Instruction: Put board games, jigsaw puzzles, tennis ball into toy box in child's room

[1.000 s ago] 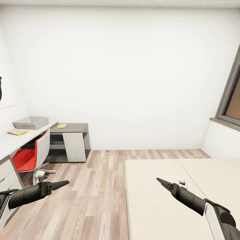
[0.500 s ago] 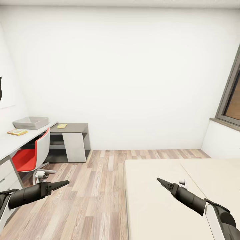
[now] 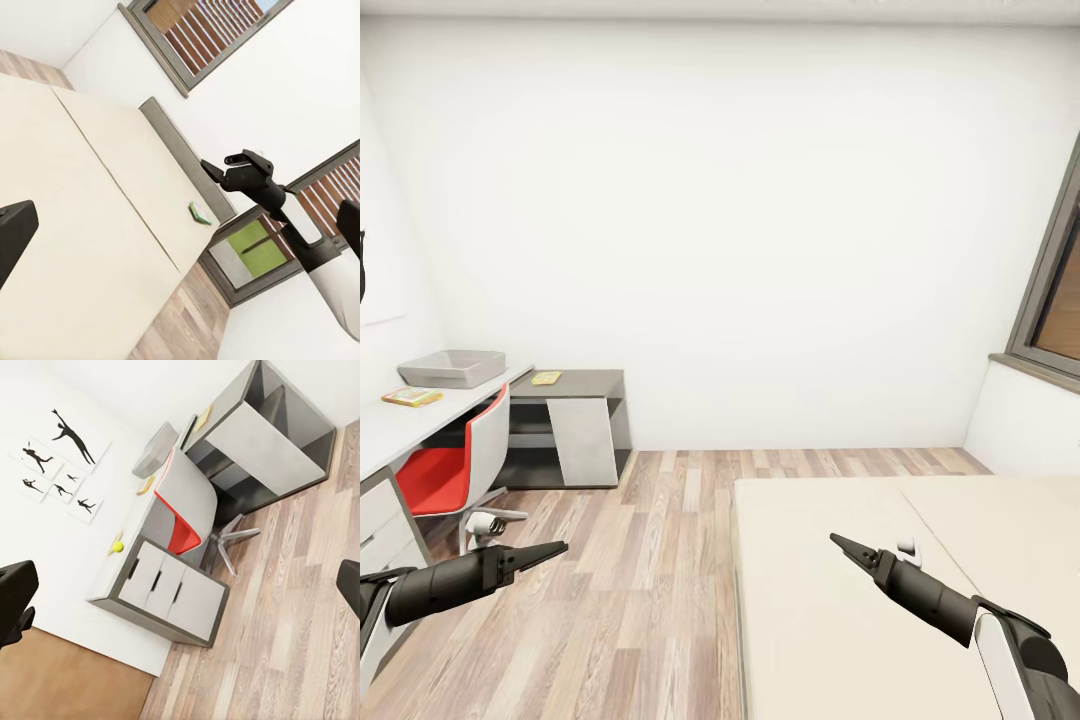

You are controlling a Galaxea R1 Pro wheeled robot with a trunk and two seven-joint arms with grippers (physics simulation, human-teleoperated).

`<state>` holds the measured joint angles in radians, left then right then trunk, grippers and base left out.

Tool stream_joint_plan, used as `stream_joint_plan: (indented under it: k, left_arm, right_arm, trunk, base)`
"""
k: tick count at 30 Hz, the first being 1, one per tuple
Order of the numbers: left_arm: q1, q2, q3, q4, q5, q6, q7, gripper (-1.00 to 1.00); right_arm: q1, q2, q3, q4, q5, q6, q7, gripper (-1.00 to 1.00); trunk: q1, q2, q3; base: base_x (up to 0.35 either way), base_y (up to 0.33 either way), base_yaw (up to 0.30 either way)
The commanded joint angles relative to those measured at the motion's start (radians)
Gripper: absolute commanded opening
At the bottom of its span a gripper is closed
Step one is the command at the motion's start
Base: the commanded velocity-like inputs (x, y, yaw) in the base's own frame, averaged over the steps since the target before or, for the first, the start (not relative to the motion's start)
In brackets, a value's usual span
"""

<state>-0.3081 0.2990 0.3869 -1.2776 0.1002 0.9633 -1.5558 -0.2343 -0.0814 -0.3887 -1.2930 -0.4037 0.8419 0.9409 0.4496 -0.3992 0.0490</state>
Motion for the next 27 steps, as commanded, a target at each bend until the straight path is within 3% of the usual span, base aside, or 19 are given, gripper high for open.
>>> stream_joint_plan:
  k: [1, 27]
  left_arm:
    - [0.000, 0.000, 0.000, 0.000, -0.001, 0.011, -0.004, 1.00]
    - [0.000, 0.000, 0.001, 0.000, -0.001, 0.011, -0.004, 1.00]
  right_arm:
    - [0.000, 0.000, -0.001, 0.000, -0.001, 0.005, 0.002, 1.00]
    - [0.000, 0.000, -0.001, 0.000, -0.001, 0.005, 0.002, 1.00]
  trunk:
    - [0.000, -0.001, 0.000]
    - [0.000, -0.001, 0.000]
  base:
    - [0.000, 0.000, 0.000]
    - [-0.006, 0.000, 0.000]
